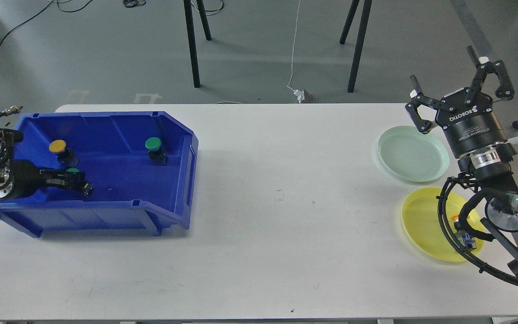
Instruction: Pass button and place on color plate
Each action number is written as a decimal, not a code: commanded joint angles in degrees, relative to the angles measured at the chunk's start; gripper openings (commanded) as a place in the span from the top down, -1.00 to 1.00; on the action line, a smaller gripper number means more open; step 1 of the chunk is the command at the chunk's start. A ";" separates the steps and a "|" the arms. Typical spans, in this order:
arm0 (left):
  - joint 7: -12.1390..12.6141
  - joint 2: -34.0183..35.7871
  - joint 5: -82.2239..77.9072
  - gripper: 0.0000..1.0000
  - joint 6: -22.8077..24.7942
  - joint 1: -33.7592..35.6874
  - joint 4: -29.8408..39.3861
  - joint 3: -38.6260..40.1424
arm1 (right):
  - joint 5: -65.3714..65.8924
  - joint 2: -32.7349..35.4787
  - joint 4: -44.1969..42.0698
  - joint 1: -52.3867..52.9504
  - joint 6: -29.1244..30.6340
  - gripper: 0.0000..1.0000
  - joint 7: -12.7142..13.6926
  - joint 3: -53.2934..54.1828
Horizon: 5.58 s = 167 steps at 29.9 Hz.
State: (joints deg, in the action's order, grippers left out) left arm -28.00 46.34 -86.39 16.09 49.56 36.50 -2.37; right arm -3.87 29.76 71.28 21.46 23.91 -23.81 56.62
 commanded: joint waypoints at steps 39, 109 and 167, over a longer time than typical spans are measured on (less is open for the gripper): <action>0.00 -26.39 45.07 0.71 11.91 3.88 20.63 21.27 | 41.64 8.58 14.49 -6.96 -4.48 -0.99 -4.13 0.69; 0.00 -26.74 46.92 0.13 11.91 3.70 20.54 21.45 | 50.01 -11.48 5.62 5.17 -16.09 0.99 -4.19 -12.94; 0.00 -27.18 47.10 -0.40 11.91 3.35 20.54 21.54 | 28.12 -9.54 -29.36 5.25 -30.51 0.99 11.51 -7.40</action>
State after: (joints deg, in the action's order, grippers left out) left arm -28.01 19.16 -39.28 28.00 52.91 57.03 19.16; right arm 24.53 20.91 42.19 26.67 -6.69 -13.67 49.27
